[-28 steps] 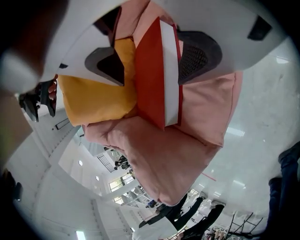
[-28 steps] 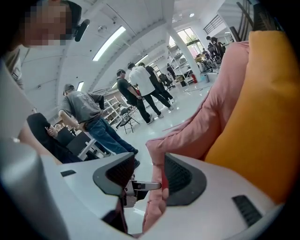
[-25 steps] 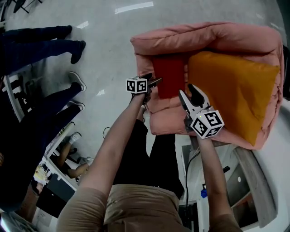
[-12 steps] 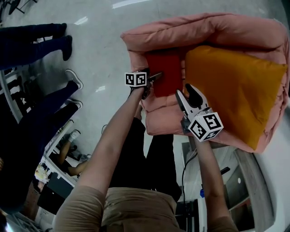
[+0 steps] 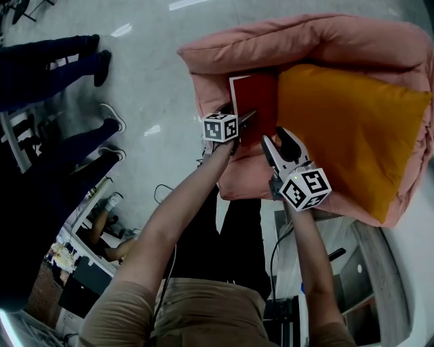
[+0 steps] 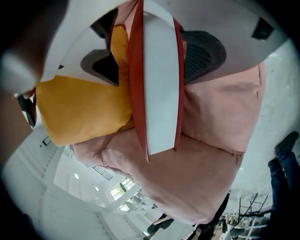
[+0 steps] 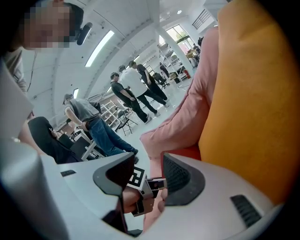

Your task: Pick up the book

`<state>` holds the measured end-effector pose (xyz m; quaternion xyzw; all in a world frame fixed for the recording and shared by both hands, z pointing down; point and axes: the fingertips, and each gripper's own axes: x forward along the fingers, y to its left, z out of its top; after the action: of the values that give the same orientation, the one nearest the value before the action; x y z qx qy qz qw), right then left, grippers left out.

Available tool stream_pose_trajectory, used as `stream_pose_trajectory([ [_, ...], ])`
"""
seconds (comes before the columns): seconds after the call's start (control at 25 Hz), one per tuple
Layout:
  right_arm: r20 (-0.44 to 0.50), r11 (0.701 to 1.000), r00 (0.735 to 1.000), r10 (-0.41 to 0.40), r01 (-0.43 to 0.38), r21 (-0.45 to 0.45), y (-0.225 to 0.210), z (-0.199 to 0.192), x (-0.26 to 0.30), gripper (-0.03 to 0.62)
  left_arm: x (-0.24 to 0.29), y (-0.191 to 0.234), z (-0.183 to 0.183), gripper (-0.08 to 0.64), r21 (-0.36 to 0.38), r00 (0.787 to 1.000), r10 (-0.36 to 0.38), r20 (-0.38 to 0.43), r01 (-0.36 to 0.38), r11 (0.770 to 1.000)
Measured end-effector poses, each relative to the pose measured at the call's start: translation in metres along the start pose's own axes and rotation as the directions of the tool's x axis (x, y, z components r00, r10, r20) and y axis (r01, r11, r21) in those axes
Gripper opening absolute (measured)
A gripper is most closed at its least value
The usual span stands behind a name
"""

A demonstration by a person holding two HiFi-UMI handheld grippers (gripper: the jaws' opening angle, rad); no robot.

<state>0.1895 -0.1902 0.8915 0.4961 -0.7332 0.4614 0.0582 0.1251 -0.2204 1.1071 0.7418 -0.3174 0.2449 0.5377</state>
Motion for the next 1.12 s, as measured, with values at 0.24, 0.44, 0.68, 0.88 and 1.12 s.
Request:
stream_pose_trajectory([
  [0.24, -0.001, 1.000, 1.000, -0.005, 0.005, 0.003, -0.005, -0.002, -0.008, 0.196, 0.011, 0.006, -0.005, 0.419, -0.150, 1.000, 0.014, 0.014, -0.012, 0.989],
  [0.44, -0.002, 1.000, 1.000, -0.012, 0.012, 0.008, -0.011, -0.006, -0.008, 0.196, 0.021, 0.009, -0.001, 0.334, -0.139, 0.992, -0.107, -0.071, 0.097, 0.986],
  [0.68, -0.010, 0.999, 1.000, -0.021, 0.021, 0.048, -0.013, -0.021, -0.012, 0.196, 0.038, 0.001, -0.001, 0.336, 0.041, 0.987, -0.101, -0.124, 0.107, 0.993],
  [0.88, -0.018, 0.999, 0.999, -0.028, 0.029, 0.038, -0.010, -0.026, -0.017, 0.196, 0.015, -0.005, 0.003, 0.280, 0.048, 0.992, -0.103, -0.077, 0.107, 0.993],
  [1.12, 0.012, 0.997, 0.998, -0.063, 0.062, 0.038, 0.002, -0.007, -0.026, 0.196, -0.044, -0.020, 0.026, 0.270, 0.054, 0.983, -0.182, -0.017, 0.182, 0.982],
])
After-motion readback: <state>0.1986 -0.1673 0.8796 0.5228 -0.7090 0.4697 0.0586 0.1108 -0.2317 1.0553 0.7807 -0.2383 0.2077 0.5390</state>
